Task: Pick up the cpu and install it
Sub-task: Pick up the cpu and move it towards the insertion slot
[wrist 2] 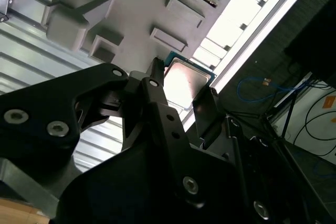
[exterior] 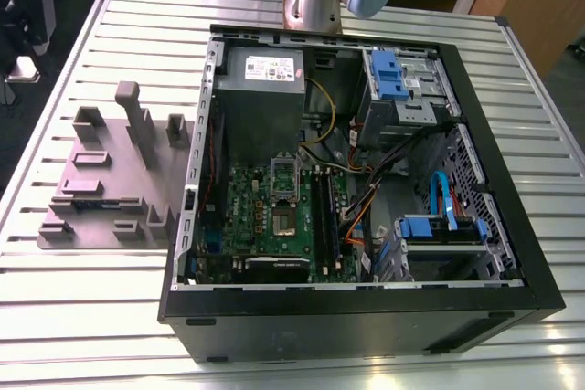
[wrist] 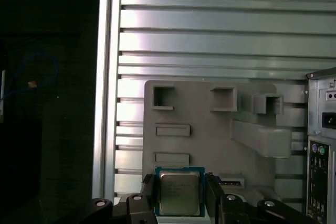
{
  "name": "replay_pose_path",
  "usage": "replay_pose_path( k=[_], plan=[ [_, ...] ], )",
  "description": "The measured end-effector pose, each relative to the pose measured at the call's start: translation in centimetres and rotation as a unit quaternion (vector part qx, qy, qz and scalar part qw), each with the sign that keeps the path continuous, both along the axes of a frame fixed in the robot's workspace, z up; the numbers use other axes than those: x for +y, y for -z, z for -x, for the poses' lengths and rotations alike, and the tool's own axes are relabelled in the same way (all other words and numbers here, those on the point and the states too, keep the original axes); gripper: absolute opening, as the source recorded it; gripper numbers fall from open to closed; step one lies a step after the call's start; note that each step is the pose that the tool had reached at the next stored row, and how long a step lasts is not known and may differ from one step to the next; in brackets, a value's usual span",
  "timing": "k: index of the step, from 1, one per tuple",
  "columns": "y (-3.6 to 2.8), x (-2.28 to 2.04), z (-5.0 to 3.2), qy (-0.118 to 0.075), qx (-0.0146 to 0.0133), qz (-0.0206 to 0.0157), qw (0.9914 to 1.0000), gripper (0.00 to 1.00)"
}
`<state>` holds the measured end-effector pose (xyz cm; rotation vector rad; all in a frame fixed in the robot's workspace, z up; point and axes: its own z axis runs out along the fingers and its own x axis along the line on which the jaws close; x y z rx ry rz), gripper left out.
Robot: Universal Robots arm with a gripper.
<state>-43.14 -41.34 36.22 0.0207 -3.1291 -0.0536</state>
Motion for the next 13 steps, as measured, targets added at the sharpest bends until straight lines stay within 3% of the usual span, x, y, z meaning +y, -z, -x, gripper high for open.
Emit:
replay_pose_path(
  k=[4, 6, 8, 10, 13],
  plan=[
    [-1.04, 0.00, 0.00, 0.000, 0.0001, 0.0000, 1.00000, 0.47],
    [-1.16, -0.01, -0.09, 0.000, 0.0002, -0.0001, 1.00000, 0.47],
    [-1.18, -0.02, -0.48, 0.000, 0.0036, -0.0010, 0.99999, 0.47],
    [-1.18, -0.07, -0.84, 0.000, 0.0096, -0.0043, 0.99995, 0.47],
    [-1.33, -0.08, -0.99, 0.000, 0.0116, -0.0045, 0.99992, 0.47]
  ],
)
